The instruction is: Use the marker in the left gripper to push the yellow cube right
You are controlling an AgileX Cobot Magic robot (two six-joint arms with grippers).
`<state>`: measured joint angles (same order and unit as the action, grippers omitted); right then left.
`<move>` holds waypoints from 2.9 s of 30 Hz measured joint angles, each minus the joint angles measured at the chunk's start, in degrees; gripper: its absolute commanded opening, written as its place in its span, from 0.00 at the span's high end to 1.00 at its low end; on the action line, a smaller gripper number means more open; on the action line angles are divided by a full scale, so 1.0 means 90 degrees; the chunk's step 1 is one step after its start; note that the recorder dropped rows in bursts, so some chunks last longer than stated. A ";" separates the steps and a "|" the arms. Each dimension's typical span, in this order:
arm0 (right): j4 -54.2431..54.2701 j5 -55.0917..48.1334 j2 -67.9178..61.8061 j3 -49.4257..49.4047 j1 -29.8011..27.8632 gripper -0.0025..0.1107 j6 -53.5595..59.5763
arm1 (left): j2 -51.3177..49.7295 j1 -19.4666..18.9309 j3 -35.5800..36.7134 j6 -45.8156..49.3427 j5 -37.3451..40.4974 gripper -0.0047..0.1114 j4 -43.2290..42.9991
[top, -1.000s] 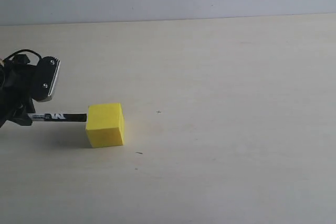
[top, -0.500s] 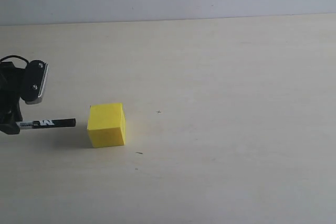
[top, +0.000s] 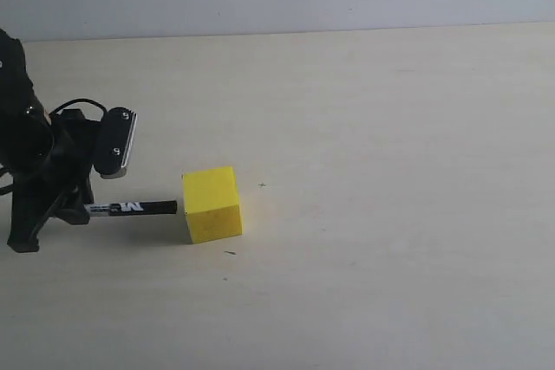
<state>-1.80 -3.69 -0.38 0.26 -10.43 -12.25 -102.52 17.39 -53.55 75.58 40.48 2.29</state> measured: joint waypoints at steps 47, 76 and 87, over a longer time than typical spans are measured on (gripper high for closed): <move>0.0000 0.0000 0.0000 0.0000 0.0000 0.98 0.0000 | -0.0030 0.0397 0.0261 0.0609 -0.1090 0.96 0.2192; 0.0000 0.0000 0.0000 0.0000 0.0000 0.98 0.0000 | -0.0041 0.0735 0.0059 0.0273 -0.1206 0.96 0.1809; 0.0000 0.0000 0.0000 0.0000 0.0000 0.98 0.0000 | -0.0039 0.0825 -0.0178 0.0233 -0.1178 0.96 0.1746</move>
<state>-1.80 -3.69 -0.38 0.26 -10.43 -12.25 -102.88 24.81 -55.15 77.68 29.88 18.00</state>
